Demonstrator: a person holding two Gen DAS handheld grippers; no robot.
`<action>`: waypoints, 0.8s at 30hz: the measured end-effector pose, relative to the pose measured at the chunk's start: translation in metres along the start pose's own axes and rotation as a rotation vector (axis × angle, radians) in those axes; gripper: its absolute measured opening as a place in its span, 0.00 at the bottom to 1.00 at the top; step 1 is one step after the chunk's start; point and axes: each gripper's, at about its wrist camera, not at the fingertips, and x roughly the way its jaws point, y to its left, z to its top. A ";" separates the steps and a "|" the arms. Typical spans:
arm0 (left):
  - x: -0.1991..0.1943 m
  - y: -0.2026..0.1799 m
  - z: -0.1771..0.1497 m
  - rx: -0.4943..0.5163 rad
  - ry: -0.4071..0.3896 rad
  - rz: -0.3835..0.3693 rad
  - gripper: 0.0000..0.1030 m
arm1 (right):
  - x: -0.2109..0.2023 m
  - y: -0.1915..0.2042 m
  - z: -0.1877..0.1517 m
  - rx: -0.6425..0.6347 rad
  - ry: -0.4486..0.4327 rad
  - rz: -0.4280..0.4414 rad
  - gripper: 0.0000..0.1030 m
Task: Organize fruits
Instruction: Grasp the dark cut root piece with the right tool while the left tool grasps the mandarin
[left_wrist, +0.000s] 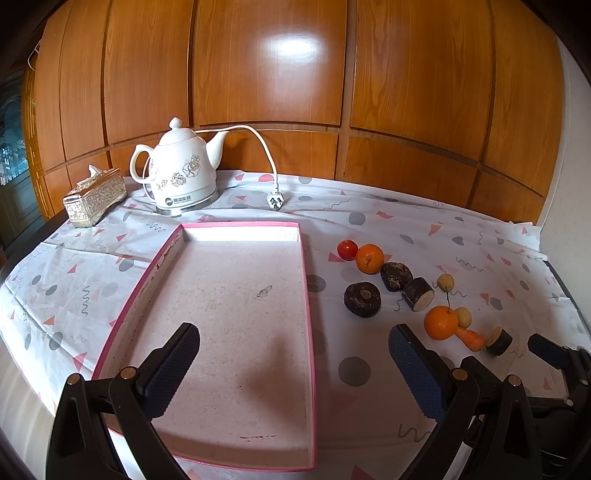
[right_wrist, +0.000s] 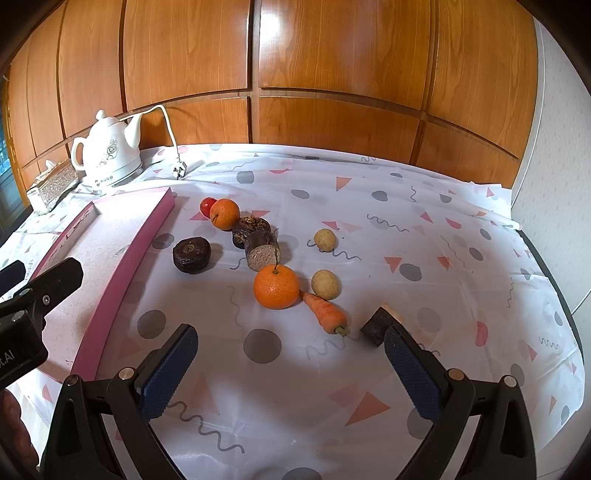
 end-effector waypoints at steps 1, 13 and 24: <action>0.000 0.000 0.000 0.000 0.000 -0.001 1.00 | 0.000 0.000 0.000 0.000 0.000 0.000 1.00; 0.005 -0.007 -0.003 0.007 0.033 -0.098 1.00 | 0.003 -0.017 -0.001 0.034 0.018 0.004 1.00; 0.012 -0.043 -0.009 0.094 0.096 -0.341 1.00 | 0.022 -0.078 -0.024 0.182 0.116 0.054 0.62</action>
